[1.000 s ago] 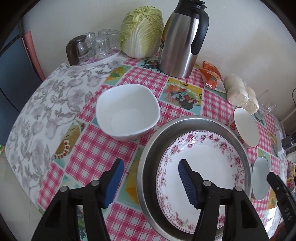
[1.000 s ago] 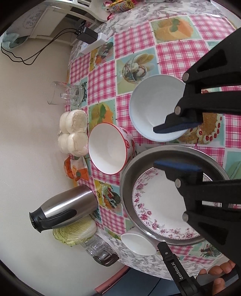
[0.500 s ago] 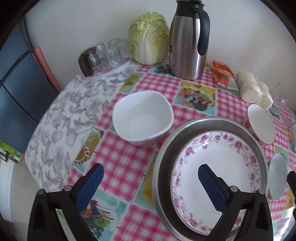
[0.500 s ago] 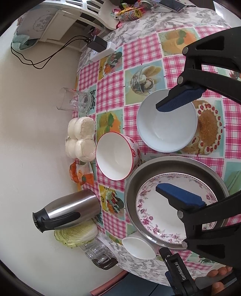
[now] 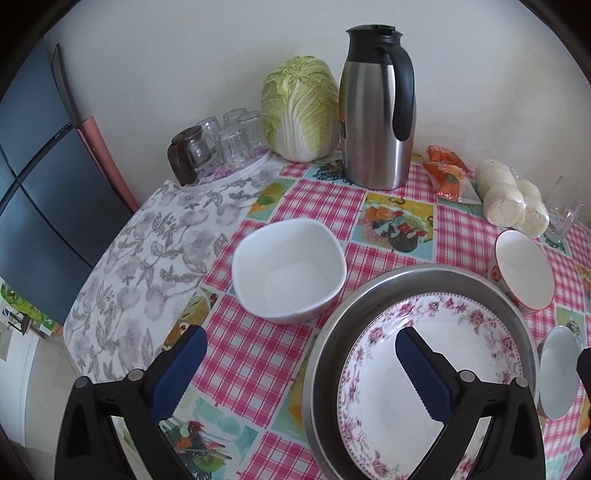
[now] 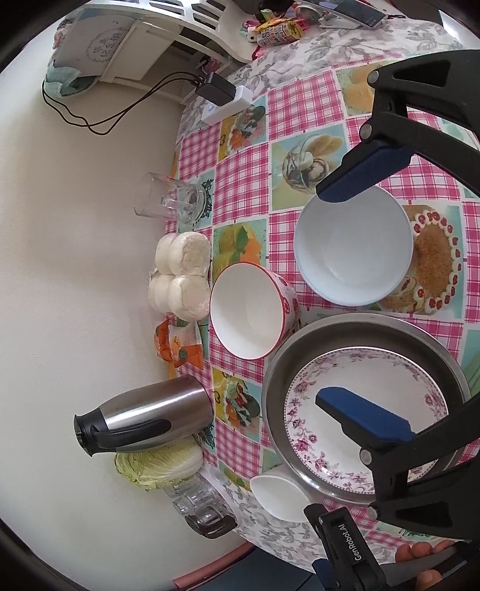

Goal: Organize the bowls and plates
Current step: 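Move both tools to the rim of the red-rimmed white bowl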

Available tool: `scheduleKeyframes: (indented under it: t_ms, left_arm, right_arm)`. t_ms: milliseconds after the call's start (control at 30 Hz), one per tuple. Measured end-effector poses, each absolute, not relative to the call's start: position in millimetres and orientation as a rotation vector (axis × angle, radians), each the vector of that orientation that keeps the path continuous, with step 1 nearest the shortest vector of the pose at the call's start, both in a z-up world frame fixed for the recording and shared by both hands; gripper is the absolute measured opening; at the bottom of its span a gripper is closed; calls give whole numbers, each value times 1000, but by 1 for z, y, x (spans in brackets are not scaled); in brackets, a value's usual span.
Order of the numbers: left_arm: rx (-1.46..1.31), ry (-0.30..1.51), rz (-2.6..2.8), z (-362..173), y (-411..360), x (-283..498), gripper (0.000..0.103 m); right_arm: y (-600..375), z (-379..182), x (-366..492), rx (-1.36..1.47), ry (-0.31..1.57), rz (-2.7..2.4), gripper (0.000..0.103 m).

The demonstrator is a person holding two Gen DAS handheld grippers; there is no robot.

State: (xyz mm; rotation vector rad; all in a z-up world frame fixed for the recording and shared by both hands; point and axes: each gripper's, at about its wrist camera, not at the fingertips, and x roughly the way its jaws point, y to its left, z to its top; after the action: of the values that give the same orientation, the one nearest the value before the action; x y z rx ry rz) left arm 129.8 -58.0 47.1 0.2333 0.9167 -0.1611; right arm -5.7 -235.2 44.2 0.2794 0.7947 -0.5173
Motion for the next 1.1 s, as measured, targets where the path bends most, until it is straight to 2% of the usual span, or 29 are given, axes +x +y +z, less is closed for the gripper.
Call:
scheduleKeyframes:
  t_ms: [167, 400, 1100]
  left_arm:
    - [222, 862, -173, 50, -65, 135, 103]
    - [179, 813, -203, 52, -77, 141, 103]
    - [292, 891, -337, 25, -133, 155, 103]
  right_arm:
    - [-238, 47, -5, 228, 720, -523, 100]
    - [-259, 37, -1, 283, 718, -510, 100]
    - [-307, 3, 8, 358, 782, -522, 100]
